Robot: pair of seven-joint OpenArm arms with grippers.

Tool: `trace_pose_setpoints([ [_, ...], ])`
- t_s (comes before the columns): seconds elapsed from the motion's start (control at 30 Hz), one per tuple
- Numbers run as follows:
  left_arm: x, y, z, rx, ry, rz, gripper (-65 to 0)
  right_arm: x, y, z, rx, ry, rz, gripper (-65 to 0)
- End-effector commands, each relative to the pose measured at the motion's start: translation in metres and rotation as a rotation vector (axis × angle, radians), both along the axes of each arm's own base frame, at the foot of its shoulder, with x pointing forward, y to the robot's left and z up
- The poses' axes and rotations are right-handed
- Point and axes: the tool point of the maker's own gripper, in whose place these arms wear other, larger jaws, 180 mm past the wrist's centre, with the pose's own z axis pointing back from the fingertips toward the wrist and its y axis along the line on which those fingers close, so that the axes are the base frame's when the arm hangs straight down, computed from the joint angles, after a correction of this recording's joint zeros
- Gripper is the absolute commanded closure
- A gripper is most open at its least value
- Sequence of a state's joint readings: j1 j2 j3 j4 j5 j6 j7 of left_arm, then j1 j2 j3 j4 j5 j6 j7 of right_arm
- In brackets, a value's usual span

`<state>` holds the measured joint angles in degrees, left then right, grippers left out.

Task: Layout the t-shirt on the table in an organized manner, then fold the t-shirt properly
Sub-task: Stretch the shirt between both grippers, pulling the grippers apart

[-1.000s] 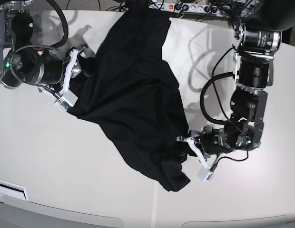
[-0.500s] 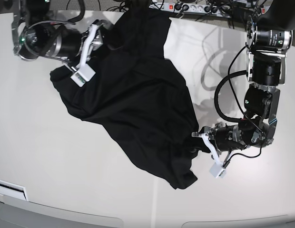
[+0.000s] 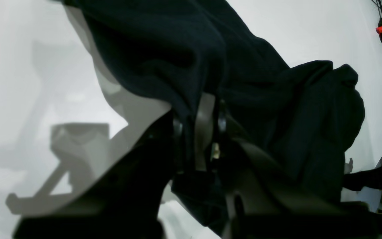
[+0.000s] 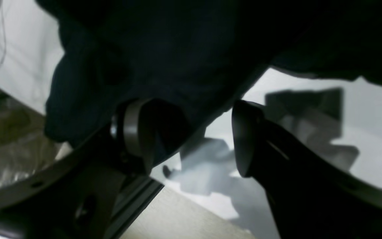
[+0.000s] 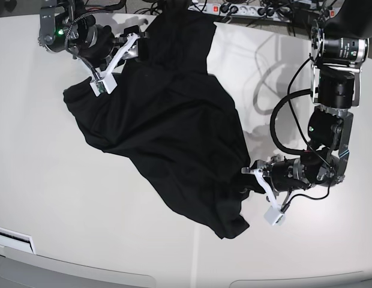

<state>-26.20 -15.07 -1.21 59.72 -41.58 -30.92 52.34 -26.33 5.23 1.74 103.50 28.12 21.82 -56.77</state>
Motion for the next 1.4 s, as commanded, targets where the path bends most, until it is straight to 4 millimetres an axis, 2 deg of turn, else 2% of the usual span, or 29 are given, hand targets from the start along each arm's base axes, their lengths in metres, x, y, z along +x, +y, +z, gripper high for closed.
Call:
trace_pose_setpoints([
  [0.0,0.016,0.0,0.023,-0.027,-0.069,0.006,0.0,0.004,0.004,0.004,0.037,-0.019,-0.011,-37.9],
  [0.23,0.016,0.0,0.023,-0.028,-0.068,0.006,0.0,-0.008,0.03,-0.009,0.186,0.041,0.019,-37.8],
  [0.43,0.016,-0.001,0.024,-0.034,-0.069,0.007,0.0,-0.004,0.057,-0.003,0.259,0.007,0.061,-37.3],
  [0.47,0.016,-0.001,0.024,-0.035,-0.069,0.007,0.0,0.0,0.062,0.0,0.272,-0.01,0.077,-34.5],
  [0.5,0.016,-0.001,0.024,-0.035,-0.069,0.007,0.0,0.002,0.065,0.003,0.28,-0.029,0.099,-28.6],
  [0.6,0.015,-0.001,0.024,-0.033,-0.066,0.005,0.0,0.01,0.068,0.011,0.275,-0.061,0.195,-1.9],
  [0.7,0.014,0.0,0.03,-0.052,-0.061,-0.019,0.0,0.017,0.067,0.028,0.266,-0.083,0.274,0.0],
  [0.8,0.008,-0.003,0.048,-0.118,-0.056,-0.092,0.0,0.024,0.064,0.062,0.272,-0.158,0.337,0.0],
  [0.93,-0.001,-0.002,0.079,-0.201,-0.065,-0.207,0.0,0.036,0.053,0.113,0.214,-0.337,0.418,0.0],
  [1.0,-0.006,0.003,0.094,-0.246,-0.052,-0.239,0.0,0.038,0.045,0.129,0.162,-0.401,0.442,0.0],
  [1.13,-0.013,0.025,0.117,-0.287,-0.047,-0.269,0.0,0.042,0.022,0.141,0.087,-0.447,0.419,0.0],
  [1.23,-0.008,0.047,0.126,-0.24,-0.066,-0.245,0.0,0.056,-0.007,0.145,0.018,-0.475,0.36,0.0],
  [1.37,-0.007,0.066,0.13,-0.202,-0.071,-0.222,0.0,0.073,-0.05,0.157,-0.06,-0.533,0.248,0.0],
])
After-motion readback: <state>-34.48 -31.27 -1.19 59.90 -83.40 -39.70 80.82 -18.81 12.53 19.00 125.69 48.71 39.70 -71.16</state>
